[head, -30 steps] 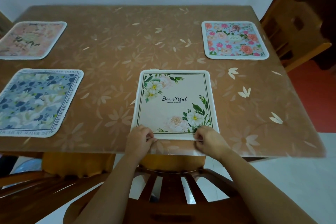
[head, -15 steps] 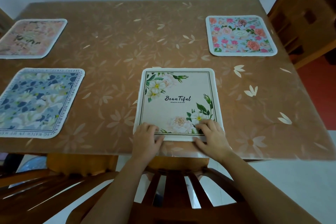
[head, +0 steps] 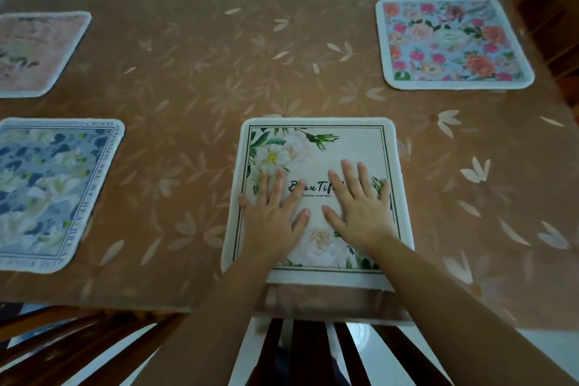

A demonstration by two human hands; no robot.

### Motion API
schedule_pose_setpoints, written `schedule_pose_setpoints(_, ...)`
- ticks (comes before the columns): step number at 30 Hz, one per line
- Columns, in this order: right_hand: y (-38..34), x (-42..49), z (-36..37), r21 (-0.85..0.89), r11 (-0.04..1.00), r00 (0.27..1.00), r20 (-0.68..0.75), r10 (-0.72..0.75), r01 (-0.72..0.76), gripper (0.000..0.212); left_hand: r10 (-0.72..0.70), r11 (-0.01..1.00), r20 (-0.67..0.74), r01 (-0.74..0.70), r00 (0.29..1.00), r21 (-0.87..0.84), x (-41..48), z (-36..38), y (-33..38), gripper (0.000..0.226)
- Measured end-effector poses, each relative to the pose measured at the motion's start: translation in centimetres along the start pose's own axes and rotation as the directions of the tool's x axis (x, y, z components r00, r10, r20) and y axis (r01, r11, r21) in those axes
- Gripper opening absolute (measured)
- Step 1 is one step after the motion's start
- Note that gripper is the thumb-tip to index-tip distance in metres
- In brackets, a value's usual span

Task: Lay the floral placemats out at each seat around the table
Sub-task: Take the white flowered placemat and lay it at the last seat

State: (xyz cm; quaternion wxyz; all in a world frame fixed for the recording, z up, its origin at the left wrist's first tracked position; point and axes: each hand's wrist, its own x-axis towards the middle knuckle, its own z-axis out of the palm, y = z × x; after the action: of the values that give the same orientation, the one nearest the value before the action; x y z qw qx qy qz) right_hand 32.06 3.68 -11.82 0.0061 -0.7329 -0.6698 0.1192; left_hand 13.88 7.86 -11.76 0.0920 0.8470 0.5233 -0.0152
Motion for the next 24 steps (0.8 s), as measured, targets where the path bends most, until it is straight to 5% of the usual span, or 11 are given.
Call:
schedule_pose_setpoints(8,1.8,7.8,-1.8,0.014,0.998,0.998,-0.038,0.057,-0.056,0.066,-0.053,0.998,-0.017,0.052,0.998,-0.041,8.5,-1.0,-1.2,0.058)
schedule_pose_setpoints(12,2.1,8.9,-1.9,0.074,0.976,0.969,-0.125,0.214,-0.206,0.065,-0.019,0.999,-0.016,0.019,1.000,-0.046,11.1,-1.4,-2.2,0.060)
schedule_pose_setpoints(24,0.8,3.3,-1.6,0.118,0.955,0.953,-0.108,0.284,-0.271,0.066,-0.144,0.986,-0.080,0.136,0.986,-0.101,6.1,-0.6,-1.7,0.058)
